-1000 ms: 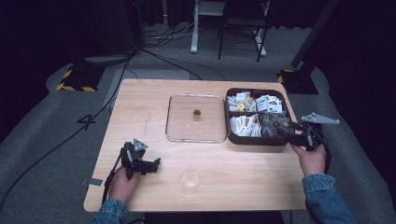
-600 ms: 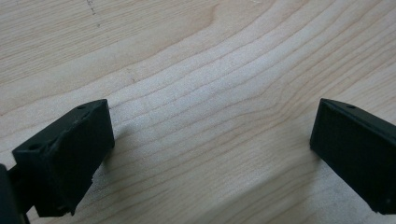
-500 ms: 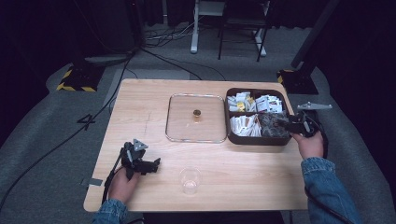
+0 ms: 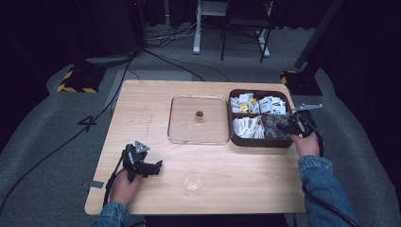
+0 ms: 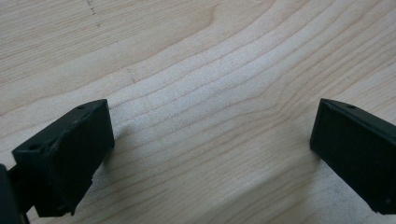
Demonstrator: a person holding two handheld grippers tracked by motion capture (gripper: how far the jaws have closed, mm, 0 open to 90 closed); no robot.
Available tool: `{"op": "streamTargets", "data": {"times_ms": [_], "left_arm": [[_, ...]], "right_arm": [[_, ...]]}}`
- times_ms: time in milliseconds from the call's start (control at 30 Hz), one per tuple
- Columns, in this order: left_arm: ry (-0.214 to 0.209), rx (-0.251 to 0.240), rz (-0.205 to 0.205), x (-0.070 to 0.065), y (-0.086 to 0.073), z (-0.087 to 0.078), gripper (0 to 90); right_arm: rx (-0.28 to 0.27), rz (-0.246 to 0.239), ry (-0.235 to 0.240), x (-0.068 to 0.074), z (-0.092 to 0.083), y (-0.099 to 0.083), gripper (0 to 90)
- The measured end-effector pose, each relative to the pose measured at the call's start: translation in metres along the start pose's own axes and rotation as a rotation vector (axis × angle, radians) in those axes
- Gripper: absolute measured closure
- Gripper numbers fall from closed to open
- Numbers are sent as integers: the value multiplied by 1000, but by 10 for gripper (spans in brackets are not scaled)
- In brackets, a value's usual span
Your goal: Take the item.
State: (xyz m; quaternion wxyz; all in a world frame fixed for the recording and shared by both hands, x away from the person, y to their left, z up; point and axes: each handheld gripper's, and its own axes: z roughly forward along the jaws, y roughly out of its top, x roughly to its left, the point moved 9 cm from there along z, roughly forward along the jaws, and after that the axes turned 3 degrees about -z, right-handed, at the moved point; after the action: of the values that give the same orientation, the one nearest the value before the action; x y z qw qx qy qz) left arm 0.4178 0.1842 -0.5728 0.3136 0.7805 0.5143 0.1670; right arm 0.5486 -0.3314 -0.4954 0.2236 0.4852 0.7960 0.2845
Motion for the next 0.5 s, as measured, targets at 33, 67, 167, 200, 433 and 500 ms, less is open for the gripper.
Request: {"op": "streamTargets", "data": {"times_ms": [33, 67, 167, 200, 433, 500], "left_arm": [[0, 0, 0, 0, 0, 0, 1], [0, 0, 0, 0, 0, 0, 1], [0, 0, 0, 0, 0, 0, 1], [0, 0, 0, 0, 0, 0, 1], [0, 0, 0, 0, 0, 0, 1], [0, 0, 0, 0, 0, 0, 1]], "right_arm": [[3, 1, -2, -1, 1, -1, 433], [5, -1, -3, 0, 3, -1, 434], [22, -20, -8, 1, 8, -3, 440], [24, -18, -9, 1, 9, -3, 455], [27, -9, -24, -3, 13, -5, 621], [28, -16, -28, -4, 12, -5, 644]]}}
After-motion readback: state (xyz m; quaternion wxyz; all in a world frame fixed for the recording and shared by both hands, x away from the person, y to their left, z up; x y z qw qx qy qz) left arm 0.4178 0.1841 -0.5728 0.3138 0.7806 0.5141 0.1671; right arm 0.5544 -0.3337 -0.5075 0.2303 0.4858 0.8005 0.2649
